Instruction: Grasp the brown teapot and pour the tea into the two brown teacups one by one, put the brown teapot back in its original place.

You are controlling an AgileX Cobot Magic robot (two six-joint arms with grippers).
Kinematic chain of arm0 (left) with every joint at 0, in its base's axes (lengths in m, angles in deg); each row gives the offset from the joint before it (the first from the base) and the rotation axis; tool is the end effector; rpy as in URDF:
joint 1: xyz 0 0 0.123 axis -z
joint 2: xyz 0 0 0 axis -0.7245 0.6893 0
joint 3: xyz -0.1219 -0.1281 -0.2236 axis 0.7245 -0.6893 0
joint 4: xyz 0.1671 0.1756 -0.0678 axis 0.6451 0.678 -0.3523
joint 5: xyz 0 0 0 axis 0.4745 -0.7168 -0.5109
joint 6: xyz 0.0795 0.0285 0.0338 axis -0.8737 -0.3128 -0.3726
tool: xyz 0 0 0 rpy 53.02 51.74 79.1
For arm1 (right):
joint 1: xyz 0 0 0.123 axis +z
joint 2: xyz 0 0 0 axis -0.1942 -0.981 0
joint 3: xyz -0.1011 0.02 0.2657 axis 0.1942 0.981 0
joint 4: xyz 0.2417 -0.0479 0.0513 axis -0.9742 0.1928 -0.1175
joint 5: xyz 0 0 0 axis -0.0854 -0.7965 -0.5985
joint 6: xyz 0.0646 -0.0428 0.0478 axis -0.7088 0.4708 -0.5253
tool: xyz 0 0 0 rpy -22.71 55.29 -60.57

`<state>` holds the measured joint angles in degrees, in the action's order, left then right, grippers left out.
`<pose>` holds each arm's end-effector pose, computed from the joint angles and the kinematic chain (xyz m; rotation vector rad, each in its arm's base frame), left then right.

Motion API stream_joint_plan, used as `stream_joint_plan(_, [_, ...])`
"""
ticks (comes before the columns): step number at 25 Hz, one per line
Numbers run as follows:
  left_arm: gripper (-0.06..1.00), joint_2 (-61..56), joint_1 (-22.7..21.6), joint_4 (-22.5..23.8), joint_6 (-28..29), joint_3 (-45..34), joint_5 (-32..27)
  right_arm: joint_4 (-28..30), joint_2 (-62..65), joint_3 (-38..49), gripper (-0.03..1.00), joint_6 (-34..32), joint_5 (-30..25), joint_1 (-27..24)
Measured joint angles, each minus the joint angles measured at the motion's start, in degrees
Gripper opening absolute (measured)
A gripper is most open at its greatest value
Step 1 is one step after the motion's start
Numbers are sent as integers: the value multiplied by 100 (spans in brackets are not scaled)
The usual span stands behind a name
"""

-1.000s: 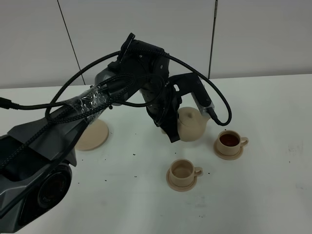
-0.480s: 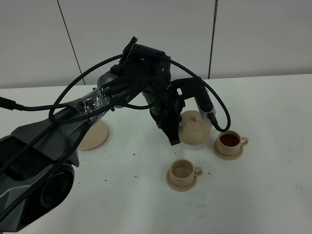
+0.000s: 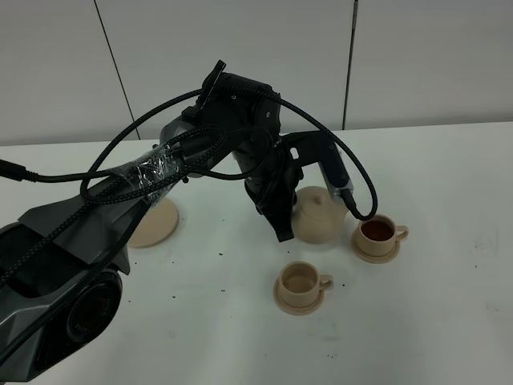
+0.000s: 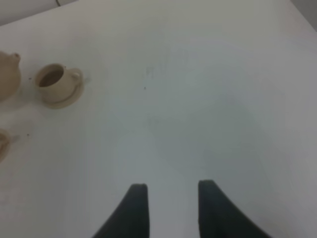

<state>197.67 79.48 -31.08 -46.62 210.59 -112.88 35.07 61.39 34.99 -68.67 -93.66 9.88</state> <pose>0.4355 -0.2800 0.1846 1.7883 2.1663 0.0987 -0.0043 0.0028 0.2725 0.1836 2.0526 0.1247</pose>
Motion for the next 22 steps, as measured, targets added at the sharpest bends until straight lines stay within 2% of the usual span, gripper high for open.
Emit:
stream_joint_plan(8, [17,-359,-155,-6,87,0,-494,0,0,0,24,0,0,0])
stream_joint_plan(18, [17,-778,-228,155,200,0,-506,0,0,0,24,0,0,0])
stream_joint_plan(22, [17,-947,-228,190,145,-300,-506,0,0,0,24,0,0,0])
